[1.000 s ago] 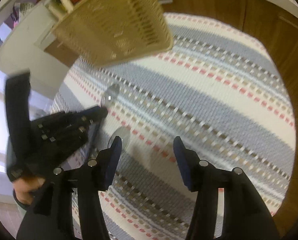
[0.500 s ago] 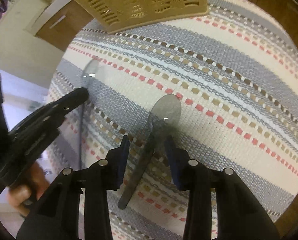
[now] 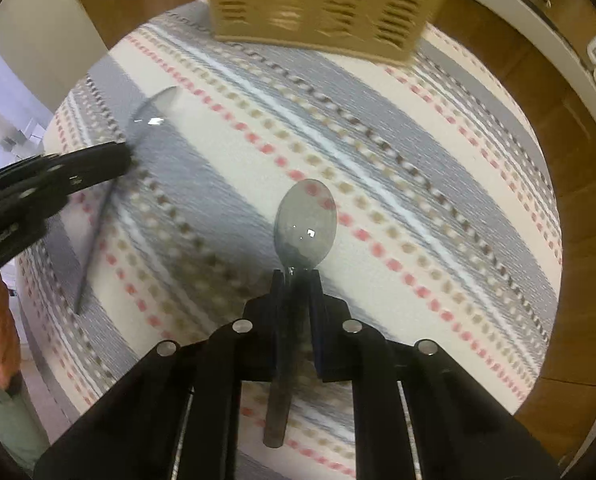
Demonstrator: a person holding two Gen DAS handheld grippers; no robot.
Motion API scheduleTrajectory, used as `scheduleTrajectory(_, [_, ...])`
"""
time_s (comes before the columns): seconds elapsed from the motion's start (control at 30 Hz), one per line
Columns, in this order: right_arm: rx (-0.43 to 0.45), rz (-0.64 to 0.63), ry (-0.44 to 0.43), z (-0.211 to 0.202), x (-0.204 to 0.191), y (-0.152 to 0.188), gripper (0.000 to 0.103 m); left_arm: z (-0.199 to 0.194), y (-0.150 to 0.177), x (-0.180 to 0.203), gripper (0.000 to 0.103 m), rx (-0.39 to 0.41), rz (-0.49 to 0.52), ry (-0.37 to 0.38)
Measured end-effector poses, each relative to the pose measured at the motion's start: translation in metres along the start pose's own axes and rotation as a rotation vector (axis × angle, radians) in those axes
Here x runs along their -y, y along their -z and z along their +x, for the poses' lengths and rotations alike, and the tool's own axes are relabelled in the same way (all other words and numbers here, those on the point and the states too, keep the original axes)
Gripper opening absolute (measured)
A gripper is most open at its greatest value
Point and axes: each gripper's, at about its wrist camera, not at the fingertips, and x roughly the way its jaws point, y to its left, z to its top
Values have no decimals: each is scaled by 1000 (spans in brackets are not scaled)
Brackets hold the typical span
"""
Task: Organize utensils
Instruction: 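Lift both clear spoons and carry them over the caddy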
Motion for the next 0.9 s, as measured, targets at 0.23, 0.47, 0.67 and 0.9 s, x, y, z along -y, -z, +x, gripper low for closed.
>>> scheduleTrajectory(0.23, [-50,-62,-21,5,1,-9,11,12,-2,19,10,-14,16,1])
scheduleTrajectory(0.47, [8,-106,15,2,-24,3,10,8,-8,30,10,12,20,-11])
scheduleTrajectory(0.67, [112,-66,-93,-32,-1,23,10,-13,-19,41,10,126,11,-5])
scheduleTrajectory(0.9, [286,-34,-180,-78,22,24,10,-46,-35,69,10,282,42,-3])
